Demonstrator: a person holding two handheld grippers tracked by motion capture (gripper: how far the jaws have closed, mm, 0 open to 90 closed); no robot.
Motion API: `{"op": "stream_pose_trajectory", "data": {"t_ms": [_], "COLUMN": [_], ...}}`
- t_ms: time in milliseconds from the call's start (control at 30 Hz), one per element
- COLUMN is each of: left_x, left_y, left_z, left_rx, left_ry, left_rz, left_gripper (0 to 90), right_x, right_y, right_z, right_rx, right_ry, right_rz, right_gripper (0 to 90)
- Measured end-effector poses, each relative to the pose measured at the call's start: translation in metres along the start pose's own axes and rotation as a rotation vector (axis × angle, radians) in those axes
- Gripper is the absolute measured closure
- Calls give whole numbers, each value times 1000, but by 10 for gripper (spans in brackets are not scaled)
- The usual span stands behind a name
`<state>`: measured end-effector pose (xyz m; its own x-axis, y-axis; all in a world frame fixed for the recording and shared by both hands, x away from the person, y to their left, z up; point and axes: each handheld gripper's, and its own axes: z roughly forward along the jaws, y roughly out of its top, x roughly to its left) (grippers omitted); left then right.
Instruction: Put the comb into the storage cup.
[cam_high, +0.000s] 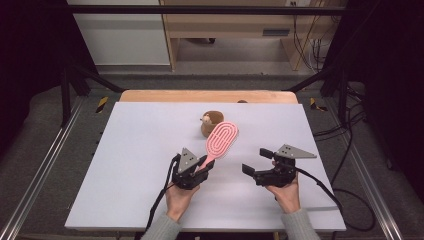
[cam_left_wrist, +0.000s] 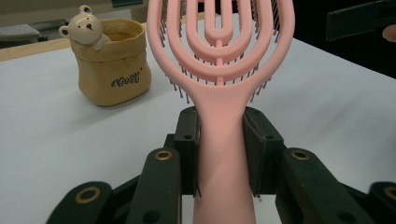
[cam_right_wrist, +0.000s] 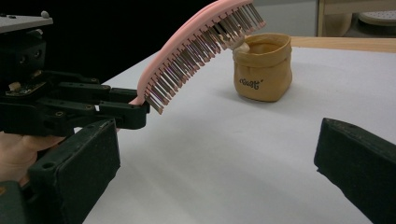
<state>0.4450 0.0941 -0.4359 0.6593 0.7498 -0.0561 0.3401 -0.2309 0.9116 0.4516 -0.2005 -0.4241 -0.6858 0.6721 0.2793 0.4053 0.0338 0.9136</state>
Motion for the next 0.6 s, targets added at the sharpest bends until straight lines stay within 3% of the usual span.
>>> {"op": "stream_pose_trajectory", "data": {"t_ms": [600], "left_x": [-1], "left_y": [-5], "left_z": [-3], "left_rx": [-22], "left_ry": [18], "left_rz": [-2], "left_gripper": [691], "right_x": [14], "right_y": [8], "right_z": [19], "right_rx": [23], "right_ry": [9], "right_rz": [30], "right_gripper": [12]}}
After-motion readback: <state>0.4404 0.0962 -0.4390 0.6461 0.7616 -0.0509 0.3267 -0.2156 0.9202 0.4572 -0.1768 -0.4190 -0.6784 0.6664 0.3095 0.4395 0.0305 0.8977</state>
